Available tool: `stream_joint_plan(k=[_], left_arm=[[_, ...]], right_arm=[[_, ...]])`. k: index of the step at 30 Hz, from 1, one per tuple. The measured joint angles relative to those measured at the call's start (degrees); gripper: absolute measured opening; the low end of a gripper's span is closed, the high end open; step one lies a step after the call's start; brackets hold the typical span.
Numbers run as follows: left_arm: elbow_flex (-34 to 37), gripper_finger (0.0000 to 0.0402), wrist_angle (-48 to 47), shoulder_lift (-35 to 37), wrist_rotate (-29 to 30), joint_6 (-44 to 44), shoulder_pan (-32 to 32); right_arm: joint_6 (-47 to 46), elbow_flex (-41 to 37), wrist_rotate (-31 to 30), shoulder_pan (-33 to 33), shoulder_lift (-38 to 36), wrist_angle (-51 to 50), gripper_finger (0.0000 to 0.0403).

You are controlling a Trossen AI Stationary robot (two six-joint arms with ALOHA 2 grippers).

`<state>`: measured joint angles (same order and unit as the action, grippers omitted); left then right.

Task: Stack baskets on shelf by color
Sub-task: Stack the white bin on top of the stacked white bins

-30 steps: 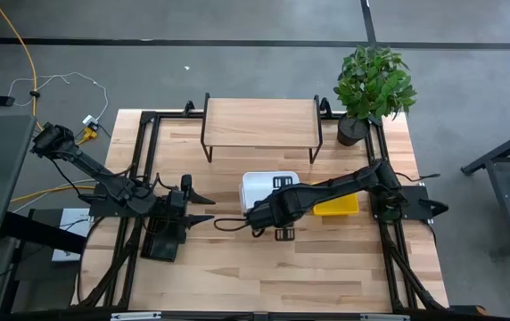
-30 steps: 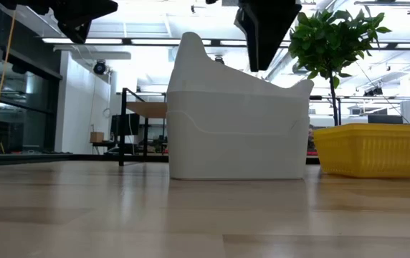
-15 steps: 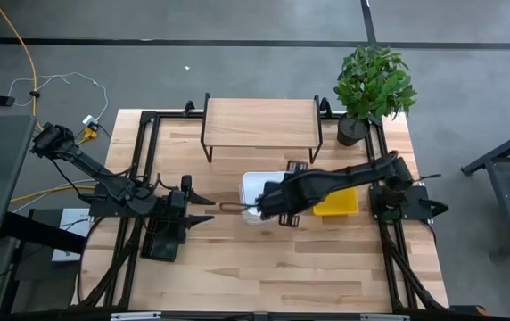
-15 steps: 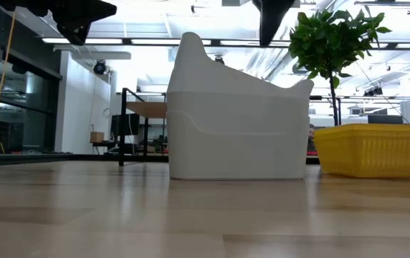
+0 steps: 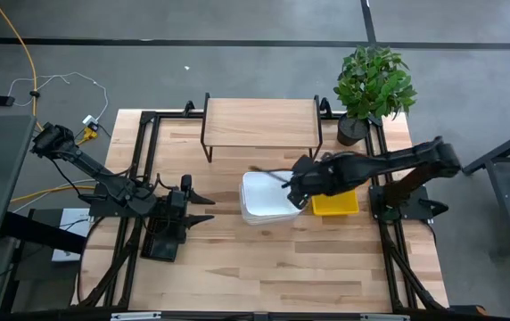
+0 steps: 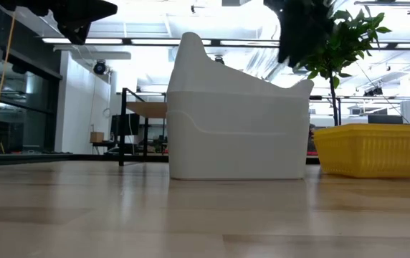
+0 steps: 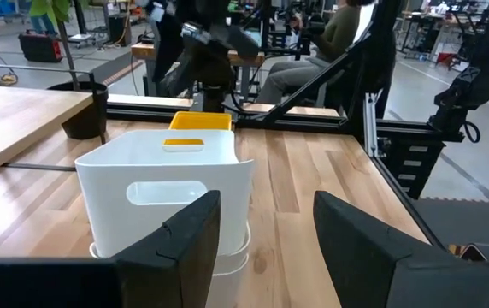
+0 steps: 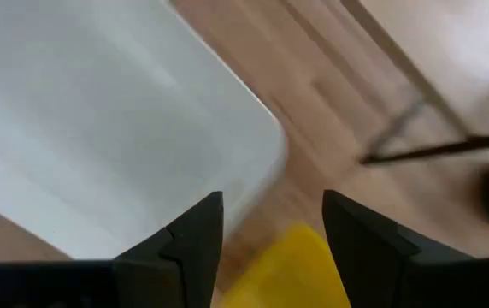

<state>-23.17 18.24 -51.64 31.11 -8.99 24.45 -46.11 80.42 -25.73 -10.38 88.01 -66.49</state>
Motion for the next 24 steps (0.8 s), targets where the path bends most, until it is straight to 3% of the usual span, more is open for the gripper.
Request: stream_joint_plan(k=[5, 11, 14, 18, 24], left_arm=[[-0.01, 0.0176, 0.00, 0.00, 0.00, -0.20, -0.04], [0.01, 0.0176, -0.02, 0.00, -0.02, -0.84, -0.04], [0.00, 0.0176, -0.02, 0.00, -0.01, -0.85, -0.04], [0.00, 0.0176, -0.05, 0.00, -0.02, -0.87, -0.04], [-0.01, 0.0176, -0.05, 0.00, -0.02, -0.87, -0.04]], right_arm=[[-5.94, -9.07, 3.81, 2.22, -4.66, 8.37, 0.0188], [-8.22, -17.86, 9.76, 3.29, -4.59, 17.48, 0.0188], [-9.06, -19.52, 9.36, 3.36, -4.51, 19.39, 0.0181], [-9.16, -19.82, 9.03, 3.19, -4.51, 20.10, 0.0146], [-8.92, -19.82, 8.51, 2.75, -4.51, 22.79, 0.0060]])
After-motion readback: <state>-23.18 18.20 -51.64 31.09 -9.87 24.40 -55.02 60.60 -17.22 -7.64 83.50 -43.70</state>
